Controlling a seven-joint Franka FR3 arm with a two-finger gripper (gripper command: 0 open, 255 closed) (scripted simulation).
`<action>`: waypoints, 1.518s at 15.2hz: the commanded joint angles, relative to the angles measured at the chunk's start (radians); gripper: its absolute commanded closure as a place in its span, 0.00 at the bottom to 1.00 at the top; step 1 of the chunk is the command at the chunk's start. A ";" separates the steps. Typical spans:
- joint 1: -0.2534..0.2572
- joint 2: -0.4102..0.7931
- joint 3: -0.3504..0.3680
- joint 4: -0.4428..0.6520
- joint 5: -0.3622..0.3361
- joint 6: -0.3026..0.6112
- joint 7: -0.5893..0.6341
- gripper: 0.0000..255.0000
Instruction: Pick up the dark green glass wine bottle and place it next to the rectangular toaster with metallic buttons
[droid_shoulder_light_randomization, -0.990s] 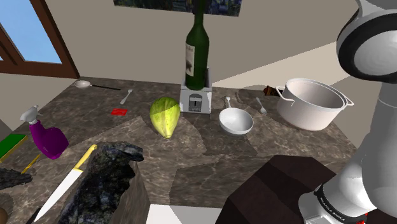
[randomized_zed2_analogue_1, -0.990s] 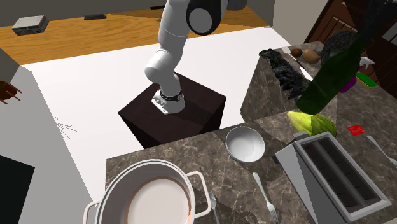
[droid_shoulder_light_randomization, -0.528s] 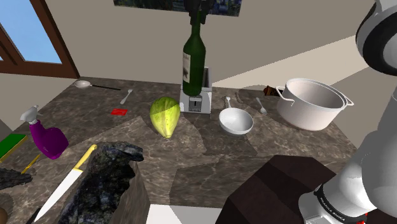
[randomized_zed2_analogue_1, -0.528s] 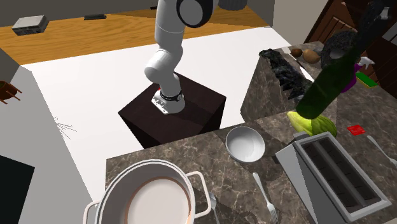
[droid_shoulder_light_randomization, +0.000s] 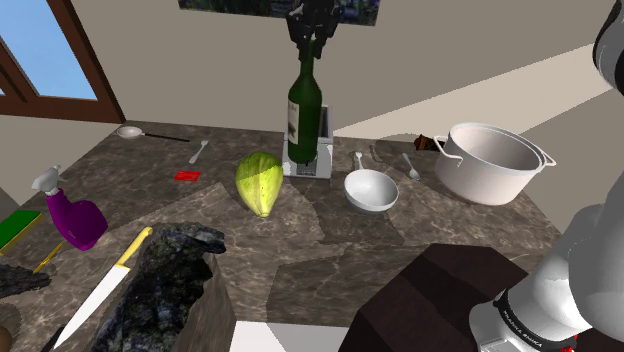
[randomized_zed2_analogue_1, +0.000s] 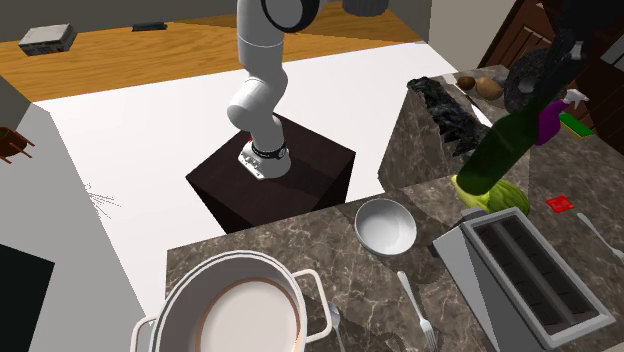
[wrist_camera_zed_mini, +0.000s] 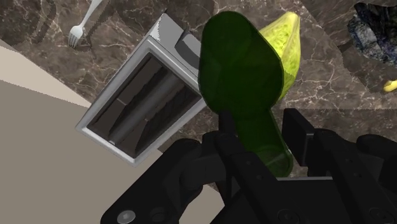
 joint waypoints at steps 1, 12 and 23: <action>-0.001 -0.012 0.000 -0.047 0.001 0.036 0.003 1.00; -0.006 -0.062 -0.002 -0.266 0.002 0.205 0.015 1.00; -0.009 -0.074 -0.003 -0.430 -0.001 0.356 0.028 1.00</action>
